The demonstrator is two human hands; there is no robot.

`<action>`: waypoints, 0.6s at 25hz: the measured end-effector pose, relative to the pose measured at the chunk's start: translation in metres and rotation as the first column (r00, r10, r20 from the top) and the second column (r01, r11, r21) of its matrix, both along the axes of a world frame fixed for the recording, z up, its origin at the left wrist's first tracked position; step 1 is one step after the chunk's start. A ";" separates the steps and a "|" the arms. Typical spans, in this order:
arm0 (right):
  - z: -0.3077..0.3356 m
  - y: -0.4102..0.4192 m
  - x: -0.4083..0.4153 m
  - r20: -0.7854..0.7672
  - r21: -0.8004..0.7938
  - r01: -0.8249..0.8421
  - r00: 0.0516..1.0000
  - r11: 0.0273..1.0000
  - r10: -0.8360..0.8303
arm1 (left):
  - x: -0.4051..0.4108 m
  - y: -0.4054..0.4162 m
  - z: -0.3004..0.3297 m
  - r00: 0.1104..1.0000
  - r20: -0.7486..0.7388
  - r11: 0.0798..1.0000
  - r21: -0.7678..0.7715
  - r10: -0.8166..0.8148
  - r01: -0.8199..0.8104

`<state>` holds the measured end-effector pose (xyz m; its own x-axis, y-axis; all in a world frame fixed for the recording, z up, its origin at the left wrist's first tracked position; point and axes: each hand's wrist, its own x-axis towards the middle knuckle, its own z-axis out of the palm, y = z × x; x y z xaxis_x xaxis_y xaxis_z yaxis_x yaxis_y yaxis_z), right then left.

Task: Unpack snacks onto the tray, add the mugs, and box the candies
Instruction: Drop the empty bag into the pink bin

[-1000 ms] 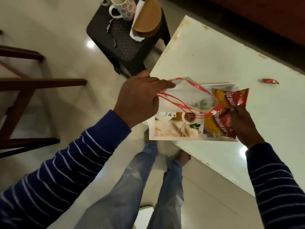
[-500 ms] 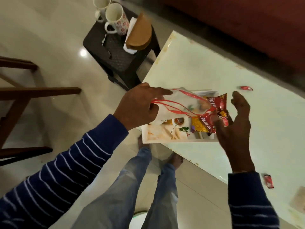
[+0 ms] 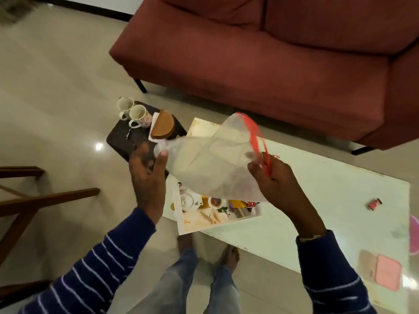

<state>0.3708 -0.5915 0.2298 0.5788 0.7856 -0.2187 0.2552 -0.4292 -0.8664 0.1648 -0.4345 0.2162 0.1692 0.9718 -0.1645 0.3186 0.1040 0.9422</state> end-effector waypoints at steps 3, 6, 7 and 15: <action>0.023 -0.033 0.012 -0.541 0.097 0.121 0.839 0.988 -0.049 | -0.001 -0.066 0.003 0.998 0.061 0.930 -0.366 -0.003 0.025; 0.040 -0.062 0.005 -0.846 0.052 0.224 0.528 0.973 -0.076 | 0.018 -0.103 0.017 0.920 0.376 0.842 -0.457 -0.108 0.285; 0.044 -0.068 -0.001 -0.893 0.054 0.207 0.449 0.977 -0.045 | 0.027 -0.107 0.021 0.894 0.415 0.819 -0.444 -0.171 0.363; 0.068 -0.094 -0.005 -0.966 0.067 0.159 0.259 0.985 0.024 | 0.074 -0.123 0.056 0.863 0.369 0.618 -0.602 -0.346 0.506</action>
